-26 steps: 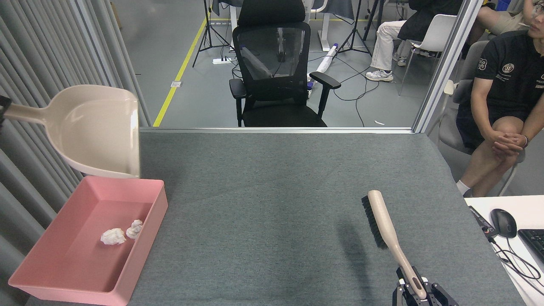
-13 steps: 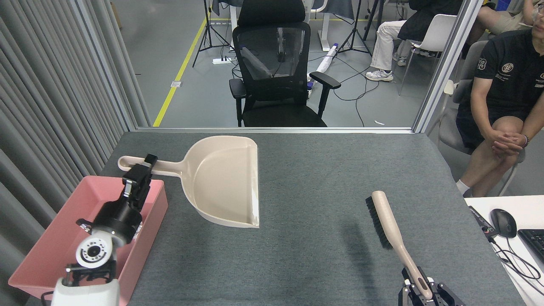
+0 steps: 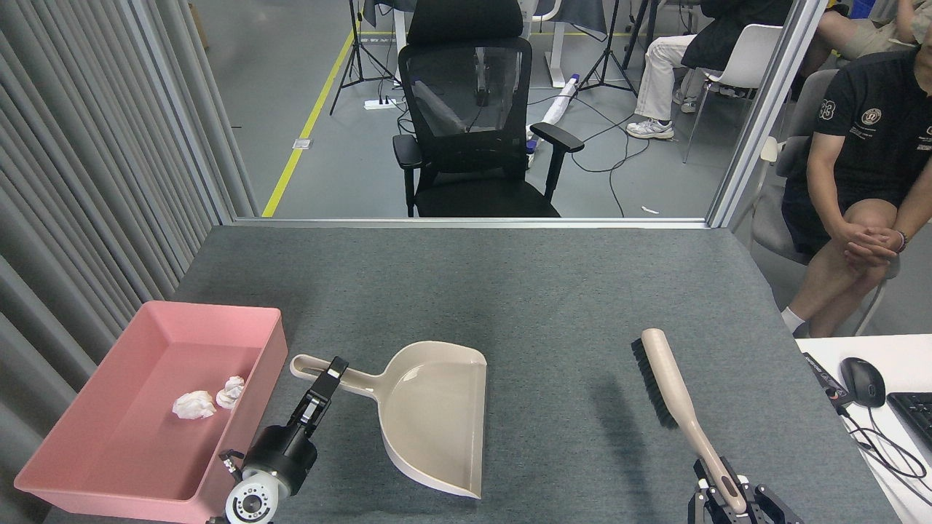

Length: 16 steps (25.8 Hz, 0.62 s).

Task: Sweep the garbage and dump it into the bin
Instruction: 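Lower the dustpan back onto the table with the left gripper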

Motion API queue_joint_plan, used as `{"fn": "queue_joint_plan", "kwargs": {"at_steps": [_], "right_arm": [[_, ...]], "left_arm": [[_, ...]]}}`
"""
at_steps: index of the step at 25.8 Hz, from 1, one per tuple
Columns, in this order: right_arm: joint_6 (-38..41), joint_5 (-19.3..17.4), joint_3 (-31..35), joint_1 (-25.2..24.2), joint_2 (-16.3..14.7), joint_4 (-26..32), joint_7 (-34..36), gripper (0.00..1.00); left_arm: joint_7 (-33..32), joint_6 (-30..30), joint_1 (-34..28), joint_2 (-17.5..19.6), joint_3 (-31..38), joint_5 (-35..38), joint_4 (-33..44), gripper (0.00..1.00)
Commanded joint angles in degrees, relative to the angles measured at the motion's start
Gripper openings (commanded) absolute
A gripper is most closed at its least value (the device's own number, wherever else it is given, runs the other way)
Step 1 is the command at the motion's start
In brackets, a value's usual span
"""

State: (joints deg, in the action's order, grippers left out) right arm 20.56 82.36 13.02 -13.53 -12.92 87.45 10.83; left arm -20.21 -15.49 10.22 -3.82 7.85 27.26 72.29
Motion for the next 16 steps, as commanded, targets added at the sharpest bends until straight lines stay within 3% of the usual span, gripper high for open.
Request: {"fn": "queue_joint_plan", "kwargs": {"at_steps": [1, 16], "right_arm": [[0.0, 0.0, 0.1, 0.1, 0.0, 0.0, 0.1, 0.07], [0.0, 0.7, -0.4, -0.4, 0.0, -0.1, -0.3, 0.07]], "left_arm": [[1.6, -2.0, 0.1, -0.9, 0.1, 0.4, -3.3, 0.2], [3.4, -2.0, 0.9, -1.1, 0.1, -1.9, -8.0, 0.22]]}}
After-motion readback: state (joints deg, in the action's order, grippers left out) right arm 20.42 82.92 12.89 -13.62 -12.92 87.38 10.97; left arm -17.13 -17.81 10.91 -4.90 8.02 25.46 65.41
